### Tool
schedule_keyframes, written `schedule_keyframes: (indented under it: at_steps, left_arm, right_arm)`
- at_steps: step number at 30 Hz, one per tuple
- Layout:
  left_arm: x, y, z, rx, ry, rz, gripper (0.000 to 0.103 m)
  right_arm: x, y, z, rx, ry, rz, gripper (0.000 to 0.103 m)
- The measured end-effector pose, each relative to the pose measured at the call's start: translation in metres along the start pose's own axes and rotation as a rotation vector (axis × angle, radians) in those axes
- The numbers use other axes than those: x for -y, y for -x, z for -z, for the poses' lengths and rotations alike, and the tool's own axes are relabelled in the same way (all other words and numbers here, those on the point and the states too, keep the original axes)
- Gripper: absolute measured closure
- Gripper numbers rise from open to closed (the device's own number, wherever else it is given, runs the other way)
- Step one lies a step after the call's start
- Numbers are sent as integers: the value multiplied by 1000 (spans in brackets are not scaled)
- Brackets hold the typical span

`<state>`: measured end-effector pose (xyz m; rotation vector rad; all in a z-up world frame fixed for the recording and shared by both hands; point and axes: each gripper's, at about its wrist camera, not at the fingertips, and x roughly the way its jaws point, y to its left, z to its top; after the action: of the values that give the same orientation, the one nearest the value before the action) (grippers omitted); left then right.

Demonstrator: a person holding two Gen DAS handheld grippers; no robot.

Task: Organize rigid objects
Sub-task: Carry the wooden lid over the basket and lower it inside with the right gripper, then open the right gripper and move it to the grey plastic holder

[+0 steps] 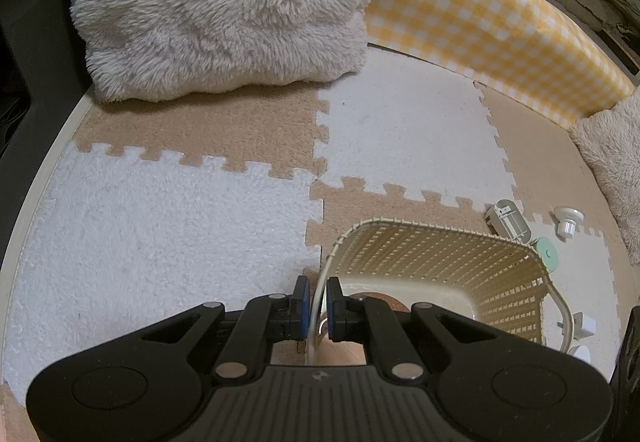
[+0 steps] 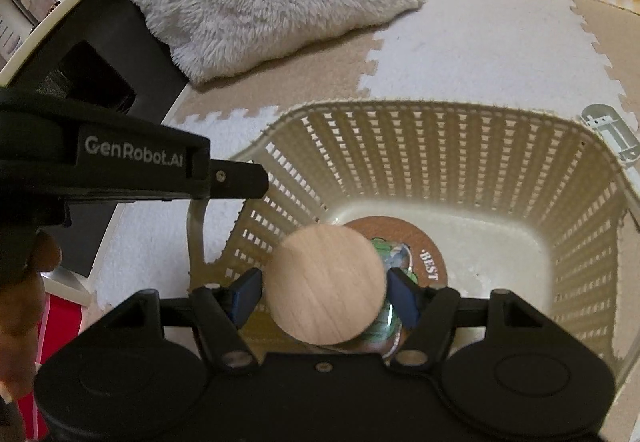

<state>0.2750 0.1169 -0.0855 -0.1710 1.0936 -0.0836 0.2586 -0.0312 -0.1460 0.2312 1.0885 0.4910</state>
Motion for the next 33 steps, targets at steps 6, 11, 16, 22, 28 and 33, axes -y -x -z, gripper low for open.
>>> schedule_keyframes:
  at_steps: [6, 11, 16, 22, 28, 33]
  left_arm:
    - [0, 0, 0, 0, 0, 0, 95]
    - [0, 0, 0, 0, 1, 1, 95]
    - [0, 0, 0, 0, 1, 1, 95]
    - [0, 0, 0, 0, 1, 1, 95]
    - [0, 0, 0, 0, -3, -1, 95]
    - [-1, 0, 0, 1, -4, -2, 95]
  right_arm:
    - [0, 4, 0, 2, -1, -5, 33]
    - [-1, 17, -3, 24, 0, -11, 33]
    - [-1, 39, -2, 55, 7, -21, 33]
    - [5, 72, 0, 112, 14, -27, 32]
    - [18, 109, -2, 171, 24, -11, 31]
    - [29, 136, -6, 215, 42, 21, 29]
